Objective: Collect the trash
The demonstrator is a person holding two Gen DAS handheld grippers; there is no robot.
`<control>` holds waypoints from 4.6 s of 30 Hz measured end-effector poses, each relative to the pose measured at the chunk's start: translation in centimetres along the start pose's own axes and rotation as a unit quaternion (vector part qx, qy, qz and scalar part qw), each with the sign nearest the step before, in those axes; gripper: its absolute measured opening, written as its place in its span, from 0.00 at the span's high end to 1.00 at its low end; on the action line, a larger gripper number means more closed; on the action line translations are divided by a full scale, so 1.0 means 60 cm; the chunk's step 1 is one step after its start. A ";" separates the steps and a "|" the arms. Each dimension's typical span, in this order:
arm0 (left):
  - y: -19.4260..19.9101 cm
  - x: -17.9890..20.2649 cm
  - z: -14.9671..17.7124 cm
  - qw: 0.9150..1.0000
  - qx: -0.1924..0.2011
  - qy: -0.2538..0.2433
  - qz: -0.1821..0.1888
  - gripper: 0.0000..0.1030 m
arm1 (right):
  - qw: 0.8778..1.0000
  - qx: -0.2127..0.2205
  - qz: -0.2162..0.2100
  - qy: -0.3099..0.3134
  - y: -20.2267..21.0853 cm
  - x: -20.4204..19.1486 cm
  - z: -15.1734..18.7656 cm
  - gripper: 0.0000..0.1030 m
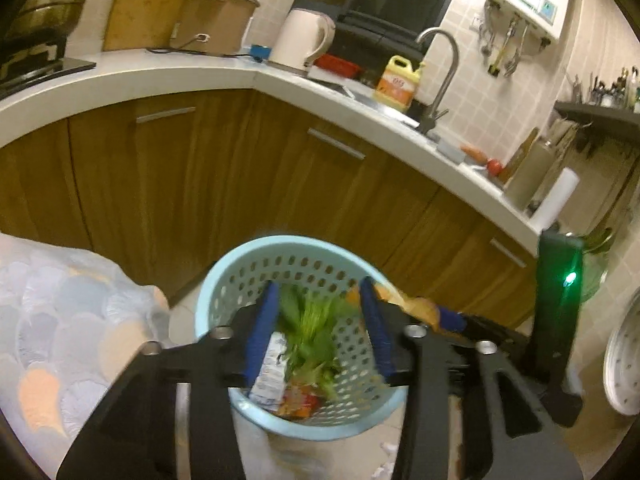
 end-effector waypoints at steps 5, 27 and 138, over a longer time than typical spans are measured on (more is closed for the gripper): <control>-0.003 -0.015 0.017 1.000 -0.014 0.001 -0.013 0.54 | 1.000 -0.004 0.003 -0.008 -0.004 0.012 0.003 0.46; 0.300 -0.045 0.058 0.965 0.169 -0.008 -0.200 0.19 | 0.990 0.115 -0.013 0.077 0.221 -0.143 0.003 0.45; 0.356 -0.091 0.095 0.938 0.189 -0.028 -0.289 0.10 | 0.980 0.169 0.039 0.103 0.265 -0.192 0.078 0.37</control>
Point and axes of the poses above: each gripper's, at about its wrist camera, not at the fingertips, and y roughly against the way its jaws point, x to its right, z to its underside, the point moved 6 cm from there along -y, roughly the way its jaws point, and after that the axes turned 2 degrees about x, right-handed, at the moved point
